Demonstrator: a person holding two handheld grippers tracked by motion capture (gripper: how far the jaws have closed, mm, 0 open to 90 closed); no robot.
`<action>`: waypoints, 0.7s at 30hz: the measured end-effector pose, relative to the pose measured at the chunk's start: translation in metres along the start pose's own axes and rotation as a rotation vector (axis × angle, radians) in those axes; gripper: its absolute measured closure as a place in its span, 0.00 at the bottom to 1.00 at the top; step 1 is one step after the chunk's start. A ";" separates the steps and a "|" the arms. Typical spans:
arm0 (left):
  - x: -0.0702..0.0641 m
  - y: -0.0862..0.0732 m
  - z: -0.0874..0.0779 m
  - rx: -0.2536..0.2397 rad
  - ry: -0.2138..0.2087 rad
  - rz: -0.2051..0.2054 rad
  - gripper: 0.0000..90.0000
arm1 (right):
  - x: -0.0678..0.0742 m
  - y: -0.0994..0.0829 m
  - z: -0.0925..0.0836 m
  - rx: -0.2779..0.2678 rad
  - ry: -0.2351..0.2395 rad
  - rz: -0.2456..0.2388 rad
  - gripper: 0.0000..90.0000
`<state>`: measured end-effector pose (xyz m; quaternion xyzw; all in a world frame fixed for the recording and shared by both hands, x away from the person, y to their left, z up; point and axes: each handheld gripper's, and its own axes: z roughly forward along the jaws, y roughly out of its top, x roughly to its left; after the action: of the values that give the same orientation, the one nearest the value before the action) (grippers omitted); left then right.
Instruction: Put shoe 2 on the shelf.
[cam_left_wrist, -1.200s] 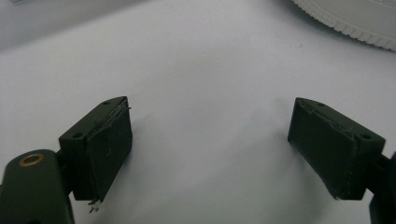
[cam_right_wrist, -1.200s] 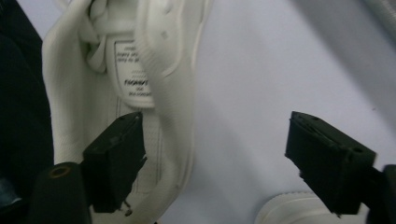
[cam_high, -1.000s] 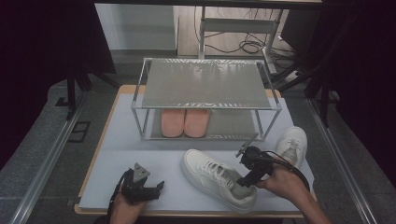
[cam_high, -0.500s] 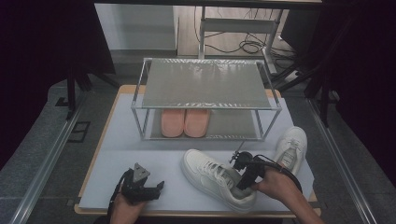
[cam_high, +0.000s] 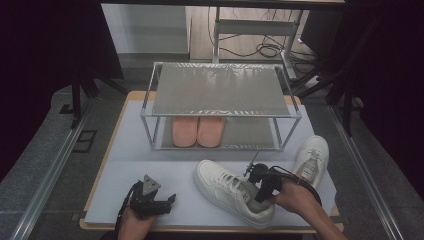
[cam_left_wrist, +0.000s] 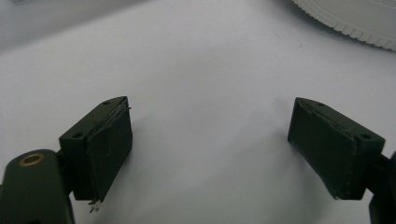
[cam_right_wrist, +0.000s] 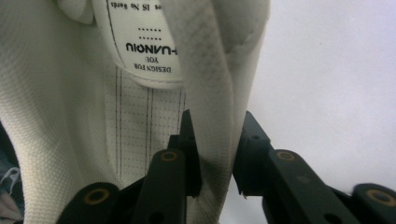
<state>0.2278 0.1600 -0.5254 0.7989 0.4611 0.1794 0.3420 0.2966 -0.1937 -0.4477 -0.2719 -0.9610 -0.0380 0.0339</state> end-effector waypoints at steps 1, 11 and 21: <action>0.000 0.000 0.000 0.000 0.000 0.000 0.15 | 0.000 0.000 0.000 0.002 -0.006 -0.001 0.87; 0.000 0.000 0.000 0.000 -0.001 0.000 0.15 | -0.006 -0.003 -0.005 -0.010 0.004 0.063 0.92; 0.000 0.000 0.000 0.000 -0.001 -0.001 0.15 | -0.009 -0.005 -0.020 -0.004 0.003 0.076 0.93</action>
<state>0.2279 0.1601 -0.5253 0.7988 0.4612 0.1789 0.3424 0.3026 -0.2049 -0.4290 -0.3083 -0.9498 -0.0391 0.0363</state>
